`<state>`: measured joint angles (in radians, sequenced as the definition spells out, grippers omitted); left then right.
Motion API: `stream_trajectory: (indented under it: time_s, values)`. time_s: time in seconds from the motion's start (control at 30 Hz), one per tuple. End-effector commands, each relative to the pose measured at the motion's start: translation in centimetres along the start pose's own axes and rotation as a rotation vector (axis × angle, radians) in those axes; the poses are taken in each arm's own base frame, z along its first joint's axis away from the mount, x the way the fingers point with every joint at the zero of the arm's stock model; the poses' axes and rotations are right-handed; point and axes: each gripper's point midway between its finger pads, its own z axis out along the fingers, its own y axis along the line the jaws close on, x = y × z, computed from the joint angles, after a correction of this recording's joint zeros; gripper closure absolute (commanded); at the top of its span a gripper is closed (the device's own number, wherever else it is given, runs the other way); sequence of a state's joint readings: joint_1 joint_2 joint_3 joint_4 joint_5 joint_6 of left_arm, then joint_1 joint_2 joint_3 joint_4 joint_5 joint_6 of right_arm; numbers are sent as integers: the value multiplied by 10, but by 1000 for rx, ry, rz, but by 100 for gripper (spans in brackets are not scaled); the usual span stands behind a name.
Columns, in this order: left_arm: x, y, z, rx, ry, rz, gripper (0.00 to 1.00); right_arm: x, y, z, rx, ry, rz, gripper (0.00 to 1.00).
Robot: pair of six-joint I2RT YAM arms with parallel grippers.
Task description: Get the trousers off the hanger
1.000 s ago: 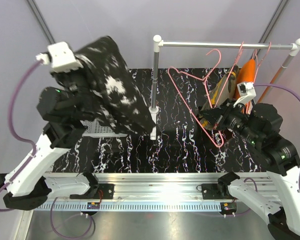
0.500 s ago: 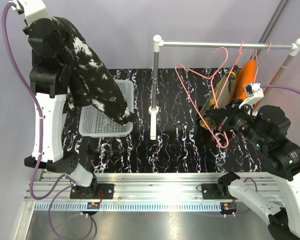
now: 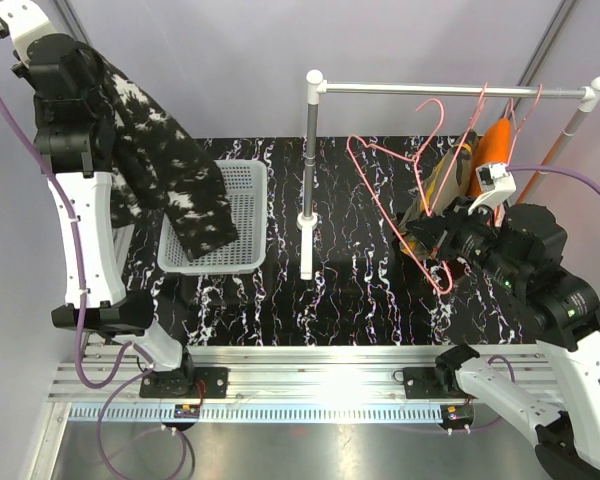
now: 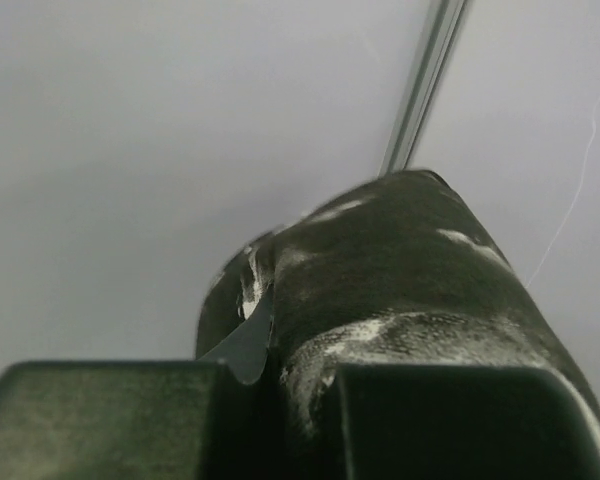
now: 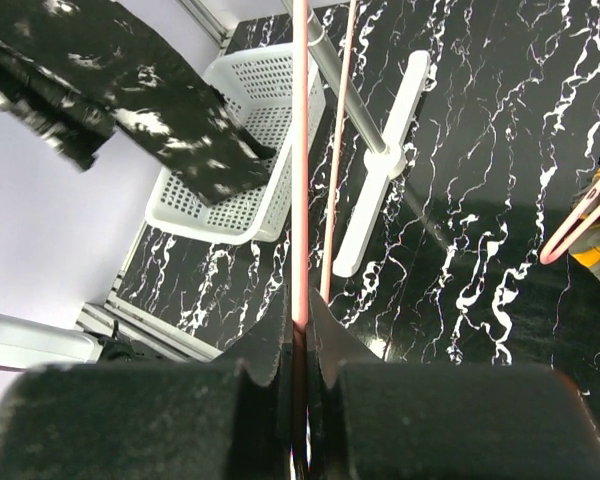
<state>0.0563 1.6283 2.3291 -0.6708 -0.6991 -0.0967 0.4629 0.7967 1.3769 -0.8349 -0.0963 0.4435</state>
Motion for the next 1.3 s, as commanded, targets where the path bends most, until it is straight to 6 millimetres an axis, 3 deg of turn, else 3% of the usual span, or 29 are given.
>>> stream_trajectory:
  time_s: [0.0,0.07,0.27,0.3,0.37,0.4,0.57,0.7,0.83,0.87,1.03,1.17,1.27]
  values:
    - [-36,-6,-8,57,-109,-121,100,-8,7,3,-41,-40,-17,100]
    - [-27,-4,-7,38,-87,-111,100,-3,8,6,-51,-22,-14,100]
    - [5,-20,-15,99,-43,-51,100,1,7,3,-61,-27,-14,100]
    - [25,-37,-29,152,-14,-25,100,1,9,0,-71,-32,-16,100]
    - [39,-54,-39,222,-17,-25,100,4,9,0,-81,-25,-16,100]
    - [60,-62,-50,273,11,-9,100,6,8,-1,-80,-24,-16,100]
    - [85,-108,-79,522,22,-71,100,13,5,0,-80,-12,-18,100]
    - [82,-134,-101,631,8,-83,100,15,6,-3,-87,-12,-23,100]
    - [86,-147,-107,683,9,-123,100,19,6,-3,-101,-8,-22,100]
    - [98,-154,-107,701,37,-119,100,20,6,-2,-104,-7,-21,100]
    - [116,-177,-121,824,86,-204,100,24,5,-3,-109,-3,-21,100]
    - [139,-179,-125,828,148,-256,100,25,6,-8,-117,-12,-21,100]
    - [165,-175,-142,890,182,-322,100,28,5,-9,-123,-11,-22,100]
